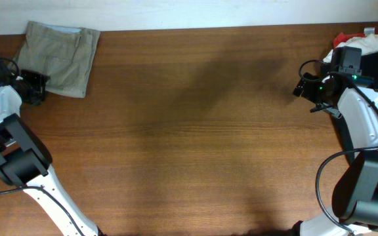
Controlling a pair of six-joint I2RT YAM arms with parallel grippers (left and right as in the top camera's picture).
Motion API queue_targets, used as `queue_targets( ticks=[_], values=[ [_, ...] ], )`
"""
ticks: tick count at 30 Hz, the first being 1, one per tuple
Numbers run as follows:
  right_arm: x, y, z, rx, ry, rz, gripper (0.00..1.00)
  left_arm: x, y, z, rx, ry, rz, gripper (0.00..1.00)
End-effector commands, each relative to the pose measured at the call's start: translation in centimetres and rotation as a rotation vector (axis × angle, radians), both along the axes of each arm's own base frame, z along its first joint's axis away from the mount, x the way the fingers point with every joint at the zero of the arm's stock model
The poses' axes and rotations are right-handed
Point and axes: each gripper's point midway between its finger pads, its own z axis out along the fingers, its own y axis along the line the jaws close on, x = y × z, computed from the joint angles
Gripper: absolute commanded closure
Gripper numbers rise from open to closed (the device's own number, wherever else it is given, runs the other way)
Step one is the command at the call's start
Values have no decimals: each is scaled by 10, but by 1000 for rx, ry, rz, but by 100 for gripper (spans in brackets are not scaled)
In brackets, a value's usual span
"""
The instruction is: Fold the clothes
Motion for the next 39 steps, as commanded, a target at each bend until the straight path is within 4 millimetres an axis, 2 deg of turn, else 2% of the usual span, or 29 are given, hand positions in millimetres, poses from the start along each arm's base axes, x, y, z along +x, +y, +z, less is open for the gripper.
queue_targets(
  ticks=[1, 4, 6, 10, 12, 14, 19, 22, 24, 25, 26, 27, 28, 29, 30, 33, 36, 37, 39],
  values=[
    [2, -2, 9, -13, -21, -12, 1, -49, -42, -96, -164, 242, -28, 53],
    [2, -2, 9, -13, -21, -12, 1, -58, -41, -84, -139, 268, -56, 53],
    [2, -2, 9, -12, -21, -13, 1, -64, -31, -63, -78, 301, -29, 52],
    [2, -2, 9, -13, -21, -12, 1, -76, -7, -25, 69, 351, 34, 38],
    [2, -2, 9, -12, -21, -13, 1, -77, -2, 2, 128, 327, 9, 23],
    [2, -2, 9, -12, -21, -13, 1, -83, -5, 25, 142, 325, -10, 22],
    [2, -2, 9, -12, -21, -13, 1, -96, -13, 97, 241, 259, -114, 22],
    [2, -2, 9, -12, -21, -12, 1, -115, -24, 169, 312, 184, -138, 22],
    [4, -1, 10, -4, -28, -14, 1, -130, -32, 207, 341, 141, -129, 22],
    [12, 1, 14, 19, -71, -20, 1, -138, -37, 227, 358, 115, -122, 22],
    [17, 10, 16, 63, -96, 4, 1, -145, -42, 244, 374, 89, -117, 18],
    [14, 19, 14, 111, -81, 23, 1, -148, -43, 253, 385, 74, -113, 1],
    [9, 36, 13, 202, -67, 60, 1, -152, -45, 262, 395, 57, -109, 1],
    [12, 54, 29, 314, -123, 123, 1, -155, -47, 261, 389, 67, -111, 1],
    [12, 62, 40, 363, -154, 151, 1, -158, -48, 259, 380, 81, -114, 1],
    [-7, 68, 101, 362, -276, 182, 1, -166, -53, 254, 357, 116, -122, 1],
    [-60, 64, 173, 208, -400, 148, 1, -166, -53, 254, 357, 116, -122, 1],
    [-82, 59, 190, 140, -425, 115, 1, -166, -53, 254, 357, 116, -122, 1],
    [-120, 62, 206, 98, -434, 91, 1, -166, -53, 254, 357, 116, -122, 1]
  ],
)
